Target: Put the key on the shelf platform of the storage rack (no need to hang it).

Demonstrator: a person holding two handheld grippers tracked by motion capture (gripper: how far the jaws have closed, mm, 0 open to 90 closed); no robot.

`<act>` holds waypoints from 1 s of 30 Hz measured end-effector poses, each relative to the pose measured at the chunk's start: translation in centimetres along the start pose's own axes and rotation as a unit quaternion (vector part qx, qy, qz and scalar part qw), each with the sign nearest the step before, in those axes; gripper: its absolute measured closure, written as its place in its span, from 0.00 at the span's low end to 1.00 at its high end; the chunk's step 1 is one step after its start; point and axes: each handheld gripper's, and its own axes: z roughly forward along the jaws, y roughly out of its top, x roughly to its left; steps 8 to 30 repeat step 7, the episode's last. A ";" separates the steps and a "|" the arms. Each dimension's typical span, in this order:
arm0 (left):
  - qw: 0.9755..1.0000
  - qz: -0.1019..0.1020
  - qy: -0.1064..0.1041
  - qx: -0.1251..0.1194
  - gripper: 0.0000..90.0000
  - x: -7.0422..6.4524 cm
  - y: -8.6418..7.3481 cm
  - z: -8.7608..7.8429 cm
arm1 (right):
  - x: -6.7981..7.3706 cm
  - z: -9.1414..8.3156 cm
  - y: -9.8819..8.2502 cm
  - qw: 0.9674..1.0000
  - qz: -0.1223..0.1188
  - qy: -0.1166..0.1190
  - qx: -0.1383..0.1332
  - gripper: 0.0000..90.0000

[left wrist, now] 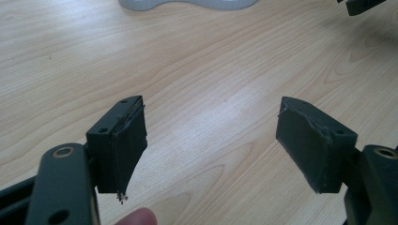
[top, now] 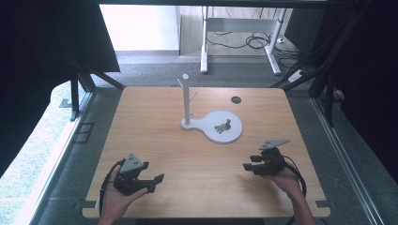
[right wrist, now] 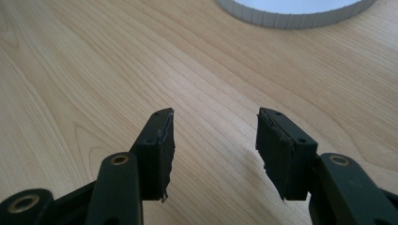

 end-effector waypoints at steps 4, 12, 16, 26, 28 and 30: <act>1.000 0.001 0.000 0.000 0.28 0.0 0.0 0.0 | 0.1 -0.1 0.1 1.000 -0.003 -0.019 -0.010 0.50; 1.000 0.002 0.000 0.001 0.28 0.0 0.0 0.1 | -0.1 0.1 0.1 0.999 0.001 -0.039 -0.015 0.47; 1.000 0.002 0.000 0.001 0.28 0.0 0.0 0.1 | -0.1 0.1 0.1 0.999 0.001 -0.039 -0.015 0.47; 1.000 0.002 0.000 0.001 0.28 0.0 0.0 0.1 | -0.1 0.1 0.1 0.999 0.001 -0.039 -0.015 0.47; 1.000 0.002 0.000 0.001 0.28 0.0 0.0 0.1 | -0.1 0.1 0.1 0.999 0.001 -0.039 -0.015 0.47; 1.000 0.002 0.000 0.001 0.28 0.0 0.0 0.1 | -0.1 0.1 0.1 0.999 0.001 -0.039 -0.015 0.47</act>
